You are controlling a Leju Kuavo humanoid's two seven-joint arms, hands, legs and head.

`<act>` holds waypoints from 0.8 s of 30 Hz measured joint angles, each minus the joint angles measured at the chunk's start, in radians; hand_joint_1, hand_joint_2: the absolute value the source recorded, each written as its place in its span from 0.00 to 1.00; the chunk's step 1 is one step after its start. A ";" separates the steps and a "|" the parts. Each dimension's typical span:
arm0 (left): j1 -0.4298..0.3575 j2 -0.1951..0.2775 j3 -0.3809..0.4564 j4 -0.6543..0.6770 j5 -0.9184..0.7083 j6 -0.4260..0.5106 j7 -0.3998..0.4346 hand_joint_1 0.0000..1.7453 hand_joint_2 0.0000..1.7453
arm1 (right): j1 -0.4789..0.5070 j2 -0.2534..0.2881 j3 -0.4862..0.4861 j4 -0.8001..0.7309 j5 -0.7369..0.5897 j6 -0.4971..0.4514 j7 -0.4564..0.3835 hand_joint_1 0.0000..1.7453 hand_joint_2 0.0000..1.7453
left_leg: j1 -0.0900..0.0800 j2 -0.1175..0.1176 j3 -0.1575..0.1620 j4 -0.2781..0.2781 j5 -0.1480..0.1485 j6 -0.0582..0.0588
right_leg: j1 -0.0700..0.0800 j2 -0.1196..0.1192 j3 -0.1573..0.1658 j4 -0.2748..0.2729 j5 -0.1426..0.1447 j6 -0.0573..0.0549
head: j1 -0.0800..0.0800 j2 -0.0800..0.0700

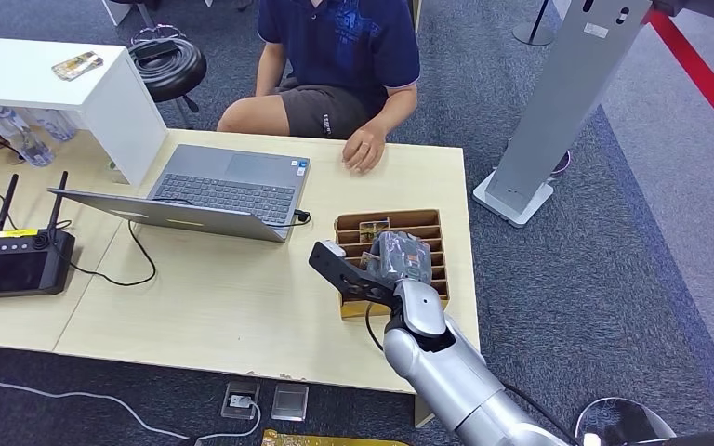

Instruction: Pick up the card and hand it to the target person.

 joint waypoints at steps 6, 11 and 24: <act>0.000 -0.001 0.002 0.000 0.006 -0.002 -0.005 0.00 0.00 | 0.008 -0.050 -0.013 -0.224 0.023 0.030 0.032 0.87 1.00 | 0.000 -0.001 -0.001 0.001 0.000 0.000 | 0.000 -0.001 -0.001 0.001 -0.001 0.000 | 0.000 0.000; 0.000 -0.001 -0.006 0.000 0.004 -0.006 -0.009 0.00 0.00 | -0.013 -0.087 -0.022 -0.380 0.046 0.060 0.060 0.87 1.00 | 0.000 -0.001 -0.003 0.003 -0.001 0.000 | 0.000 -0.001 -0.003 0.002 -0.001 0.000 | 0.000 0.000; -0.006 0.000 -0.048 0.001 -0.027 -0.019 -0.003 0.00 0.00 | -0.217 -0.063 0.000 -0.147 0.001 0.092 0.047 0.87 1.00 | 0.000 0.002 -0.001 0.002 0.000 0.000 | 0.000 0.002 -0.002 0.002 0.000 0.000 | 0.000 0.000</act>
